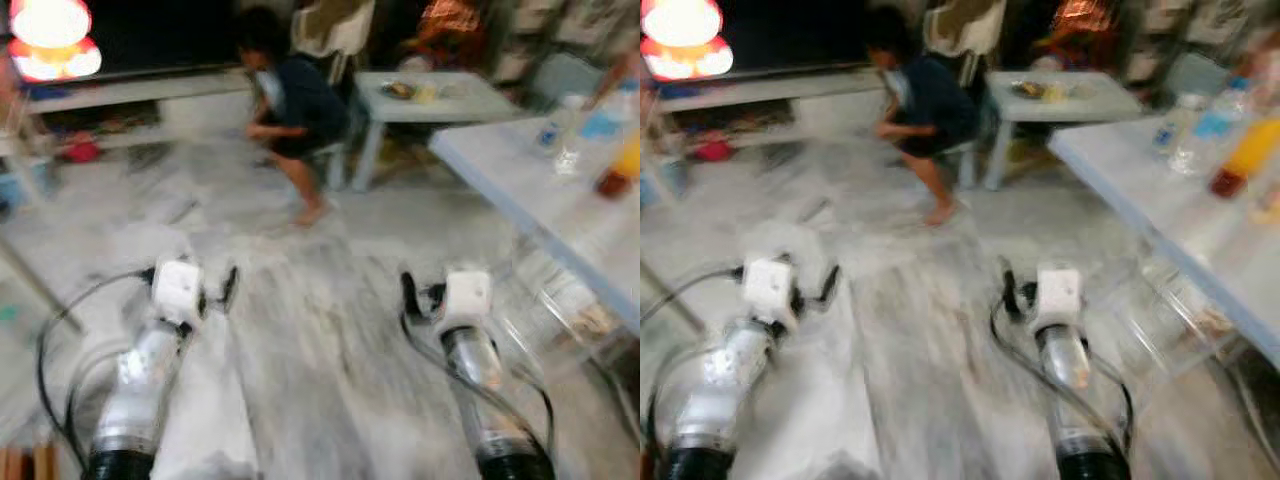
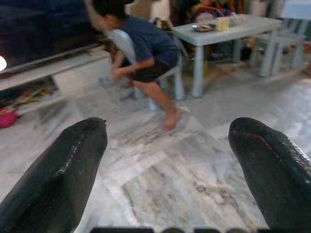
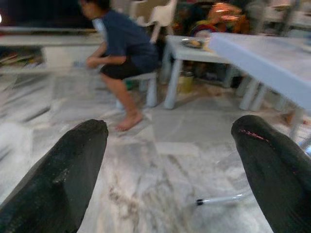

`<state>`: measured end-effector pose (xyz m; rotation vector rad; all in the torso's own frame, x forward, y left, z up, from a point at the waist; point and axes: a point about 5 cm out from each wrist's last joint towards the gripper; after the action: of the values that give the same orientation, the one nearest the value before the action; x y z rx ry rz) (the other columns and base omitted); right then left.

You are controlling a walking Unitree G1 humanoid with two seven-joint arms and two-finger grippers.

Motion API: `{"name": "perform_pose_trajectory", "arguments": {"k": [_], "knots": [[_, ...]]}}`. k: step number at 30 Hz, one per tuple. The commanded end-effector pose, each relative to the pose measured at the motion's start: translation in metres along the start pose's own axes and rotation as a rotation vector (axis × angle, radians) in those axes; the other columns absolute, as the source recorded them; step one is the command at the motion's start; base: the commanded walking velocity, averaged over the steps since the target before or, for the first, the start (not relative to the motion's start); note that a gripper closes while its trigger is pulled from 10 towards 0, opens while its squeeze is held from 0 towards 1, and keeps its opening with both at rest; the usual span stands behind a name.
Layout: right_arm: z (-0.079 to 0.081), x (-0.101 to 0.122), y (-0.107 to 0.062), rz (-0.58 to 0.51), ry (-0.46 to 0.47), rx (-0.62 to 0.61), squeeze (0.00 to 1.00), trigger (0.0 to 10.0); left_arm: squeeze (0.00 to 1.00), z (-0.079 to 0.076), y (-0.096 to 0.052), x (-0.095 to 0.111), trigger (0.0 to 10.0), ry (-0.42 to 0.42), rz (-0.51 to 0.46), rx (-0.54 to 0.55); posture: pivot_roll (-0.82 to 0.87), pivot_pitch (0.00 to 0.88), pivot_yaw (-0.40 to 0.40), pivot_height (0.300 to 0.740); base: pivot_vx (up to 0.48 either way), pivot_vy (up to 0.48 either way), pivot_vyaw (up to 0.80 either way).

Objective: Restocking fridge

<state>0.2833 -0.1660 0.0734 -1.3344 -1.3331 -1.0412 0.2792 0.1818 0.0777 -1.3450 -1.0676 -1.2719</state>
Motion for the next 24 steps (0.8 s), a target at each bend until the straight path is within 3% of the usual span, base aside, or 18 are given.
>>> {"name": "perform_pose_trajectory", "arguments": {"k": [1,18,24], "knots": [[-0.012,0.011,0.002,-0.051,-0.007,-0.050,0.00,10.0,0.00,-0.007,0.004,0.007,10.0,-0.013,-0.025,-0.015,0.00,0.000,-0.029,0.740,0.480,0.000,-0.80],[-0.009,0.036,0.000,-0.186,-0.050,-0.041,0.00,10.0,0.00,-0.014,0.012,0.024,10.0,-0.105,-0.076,-0.004,-0.02,0.000,-0.025,0.740,0.438,0.000,-0.80],[-0.012,0.031,-0.002,-0.166,-0.039,-0.050,0.00,10.0,0.00,-0.018,0.012,0.026,10.0,-0.103,-0.070,-0.033,-0.02,0.000,-0.021,0.740,0.393,0.000,-0.80]]}}
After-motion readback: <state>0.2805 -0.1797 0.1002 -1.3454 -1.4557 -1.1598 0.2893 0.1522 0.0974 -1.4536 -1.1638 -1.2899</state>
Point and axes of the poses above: a point about 5 cm out from each wrist's last joint towards the gripper, its own y axis pointing out of the wrist towards the gripper, its own x axis along the axis of the wrist's last joint, z = x × y, and after that the axes turned 8 degrees about -y, right-handed
